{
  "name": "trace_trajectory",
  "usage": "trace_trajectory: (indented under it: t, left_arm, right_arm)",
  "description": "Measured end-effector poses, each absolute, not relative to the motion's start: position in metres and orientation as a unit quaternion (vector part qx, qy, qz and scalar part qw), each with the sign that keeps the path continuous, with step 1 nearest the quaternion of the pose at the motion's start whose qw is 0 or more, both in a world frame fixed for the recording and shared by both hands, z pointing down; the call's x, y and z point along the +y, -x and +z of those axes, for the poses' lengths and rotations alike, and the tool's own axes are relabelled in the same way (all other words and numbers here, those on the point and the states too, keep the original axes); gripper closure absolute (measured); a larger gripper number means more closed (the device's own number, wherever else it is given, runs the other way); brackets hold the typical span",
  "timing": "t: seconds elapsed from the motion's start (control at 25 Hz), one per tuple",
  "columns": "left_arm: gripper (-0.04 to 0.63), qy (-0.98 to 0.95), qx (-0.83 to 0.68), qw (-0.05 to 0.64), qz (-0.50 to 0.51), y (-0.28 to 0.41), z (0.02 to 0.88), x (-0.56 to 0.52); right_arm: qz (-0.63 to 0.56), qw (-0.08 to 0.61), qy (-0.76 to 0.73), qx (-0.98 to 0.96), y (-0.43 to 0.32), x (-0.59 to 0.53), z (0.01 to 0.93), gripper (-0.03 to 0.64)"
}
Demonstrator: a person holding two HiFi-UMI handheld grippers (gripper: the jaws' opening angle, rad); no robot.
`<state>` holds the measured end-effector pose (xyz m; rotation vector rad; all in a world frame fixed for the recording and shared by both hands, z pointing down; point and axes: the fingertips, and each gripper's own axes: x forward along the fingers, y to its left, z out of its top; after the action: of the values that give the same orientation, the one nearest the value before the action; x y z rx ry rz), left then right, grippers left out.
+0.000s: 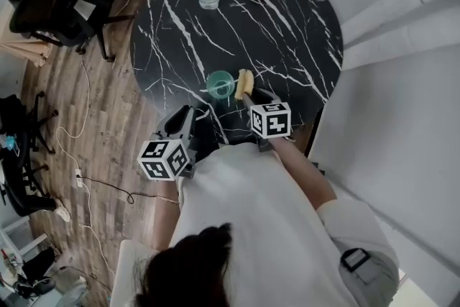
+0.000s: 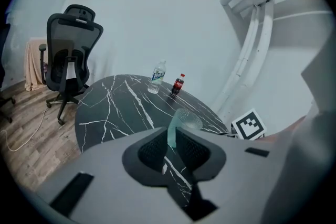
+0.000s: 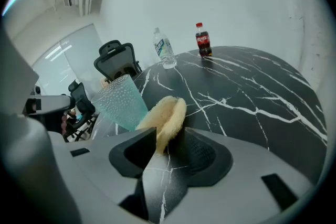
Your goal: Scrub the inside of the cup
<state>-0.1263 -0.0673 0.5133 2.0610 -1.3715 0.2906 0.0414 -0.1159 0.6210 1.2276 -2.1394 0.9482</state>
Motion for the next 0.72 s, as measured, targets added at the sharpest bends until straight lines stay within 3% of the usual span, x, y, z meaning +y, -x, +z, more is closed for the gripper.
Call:
trace_trajectory:
  t: [0.04,0.36,0.72]
  left_arm:
    - [0.543,-0.784,-0.522,0.319,0.109,0.126,0.513,-0.067]
    - [0.571,-0.780,-0.533,0.313,0.094,0.126,0.509,-0.063]
    - [0.583,-0.781,-0.521,0.343,0.036,0.119,0.506,-0.056]
  right_arm:
    - [0.353,0.247,-0.444,-0.786,-0.040,-0.115,0.622,0.459]
    - [0.372,0.224,-0.442,-0.785,-0.046,-0.111,0.614,0.424]
    - [0.392,0.194,-0.420,-0.795,-0.067,-0.108,0.591,0.419]
